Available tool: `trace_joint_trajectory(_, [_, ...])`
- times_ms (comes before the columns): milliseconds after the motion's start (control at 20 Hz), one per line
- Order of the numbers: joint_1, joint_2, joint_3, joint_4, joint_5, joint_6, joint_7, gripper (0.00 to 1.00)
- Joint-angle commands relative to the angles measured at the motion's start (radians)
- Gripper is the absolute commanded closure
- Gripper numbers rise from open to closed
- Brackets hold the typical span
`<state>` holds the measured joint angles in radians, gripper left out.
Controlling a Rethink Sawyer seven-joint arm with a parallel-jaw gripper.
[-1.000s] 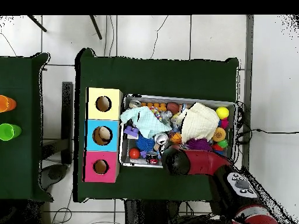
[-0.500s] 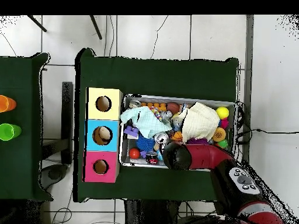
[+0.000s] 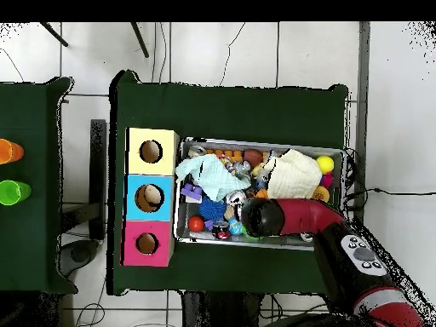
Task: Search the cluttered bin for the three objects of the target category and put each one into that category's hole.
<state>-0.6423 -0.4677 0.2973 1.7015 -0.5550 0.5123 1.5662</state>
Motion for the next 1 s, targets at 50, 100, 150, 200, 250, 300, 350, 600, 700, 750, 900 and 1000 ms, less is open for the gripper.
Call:
trace_joint_trajectory(50, [-0.061, 0.17, 0.222, -0.341, -0.104, 0.087, -0.42, 0.0])
trace_joint_trajectory(100, [-0.068, 0.187, 0.24, -0.361, -0.108, 0.108, -0.439, 0.0])
trace_joint_trajectory(150, [-0.074, 0.205, 0.259, -0.382, -0.113, 0.13, -0.458, 0.0])
trace_joint_trajectory(200, [-0.078, 0.218, 0.271, -0.396, -0.117, 0.145, -0.466, 0.0])
trace_joint_trajectory(250, [-0.079, 0.224, 0.281, -0.404, -0.123, 0.152, -0.466, 0.0])
trace_joint_trajectory(300, [-0.081, 0.227, 0.287, -0.406, -0.129, 0.155, -0.459, 0.0])
trace_joint_trajectory(350, [-0.081, 0.226, 0.292, -0.407, -0.135, 0.156, -0.447, 0.0])
trace_joint_trajectory(600, [-0.084, 0.232, 0.308, -0.415, -0.159, 0.163, -0.407, 0.0])
trace_joint_trajectory(700, [-0.083, 0.226, 0.304, -0.404, -0.165, 0.154, -0.38, 0.0])
trace_joint_trajectory(750, [-0.079, 0.219, 0.295, -0.393, -0.168, 0.152, -0.354, 0.0])
trace_joint_trajectory(900, [-0.068, 0.152, 0.233, -0.282, -0.178, 0.104, -0.19, 0.0])
trace_joint_trajectory(1000, [-0.053, 0.076, 0.168, -0.159, -0.181, 0.058, -0.044, 0.0])
